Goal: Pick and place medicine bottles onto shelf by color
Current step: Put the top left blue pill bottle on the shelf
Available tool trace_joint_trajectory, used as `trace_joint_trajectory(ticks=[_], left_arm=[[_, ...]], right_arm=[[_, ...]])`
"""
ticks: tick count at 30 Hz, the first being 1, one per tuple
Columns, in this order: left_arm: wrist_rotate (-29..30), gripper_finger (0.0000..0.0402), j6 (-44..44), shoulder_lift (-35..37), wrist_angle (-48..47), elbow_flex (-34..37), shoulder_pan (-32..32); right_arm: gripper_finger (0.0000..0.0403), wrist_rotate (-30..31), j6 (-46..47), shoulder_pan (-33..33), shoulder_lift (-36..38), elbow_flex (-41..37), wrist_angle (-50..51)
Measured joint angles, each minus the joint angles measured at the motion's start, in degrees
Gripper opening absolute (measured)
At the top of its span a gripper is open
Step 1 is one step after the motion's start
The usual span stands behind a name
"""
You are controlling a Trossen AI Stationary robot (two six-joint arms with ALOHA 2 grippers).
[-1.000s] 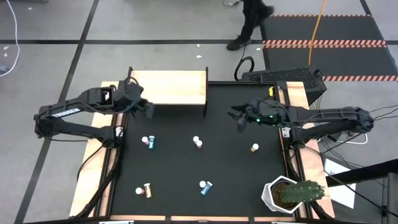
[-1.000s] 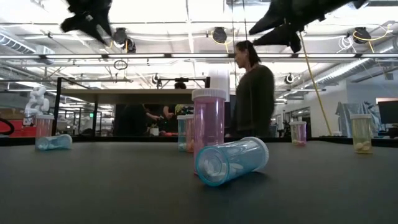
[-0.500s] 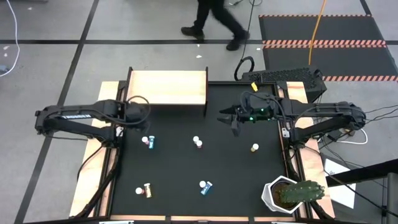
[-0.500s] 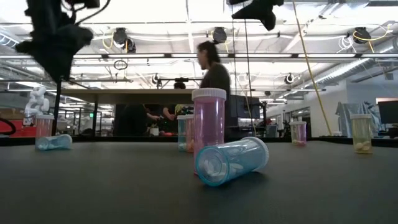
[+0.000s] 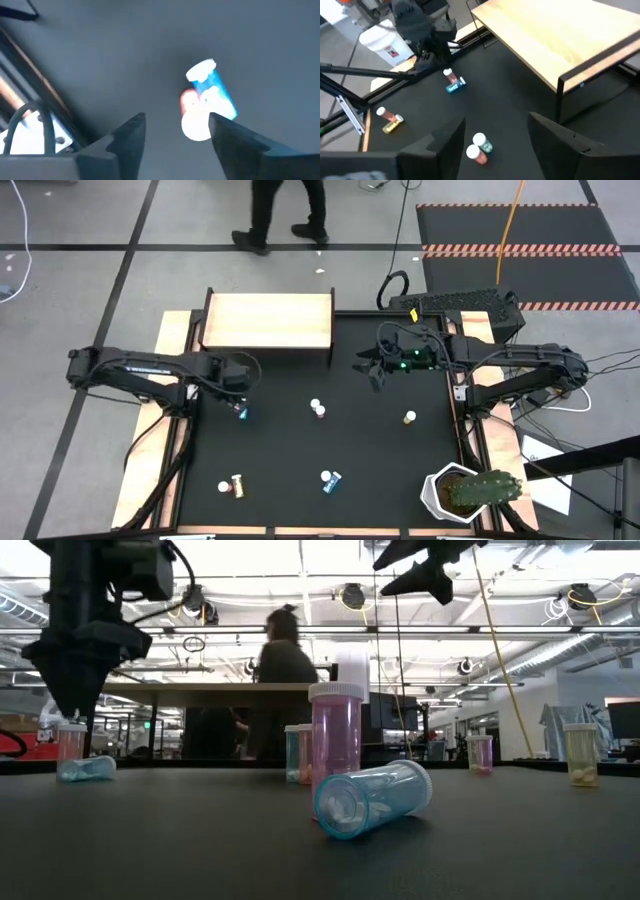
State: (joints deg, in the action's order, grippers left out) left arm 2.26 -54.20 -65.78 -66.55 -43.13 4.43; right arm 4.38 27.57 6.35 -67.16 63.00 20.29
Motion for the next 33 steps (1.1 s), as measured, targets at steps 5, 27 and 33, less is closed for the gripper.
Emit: trace_joint_trajectory(ticks=[5, 27, 33], left_arm=[[-1.9, 0.0260, 2.1, -3.8, 1.1, -0.2, 0.0], [-1.9, 0.0237, 4.1, -3.1, -0.9, -0.9, 0.5], [-0.8, 0.0237, 4.6, 0.0, -3.5, -2.0, 0.5]], right_arm=[[0.0242, 0.0, 1.8, 0.0, -0.1, 0.0, 2.4], [0.0240, 0.0, 1.8, 0.0, -0.1, 0.0, 0.7], [0.0240, 0.0, 1.3, 0.0, -0.1, 0.0, -0.8]])
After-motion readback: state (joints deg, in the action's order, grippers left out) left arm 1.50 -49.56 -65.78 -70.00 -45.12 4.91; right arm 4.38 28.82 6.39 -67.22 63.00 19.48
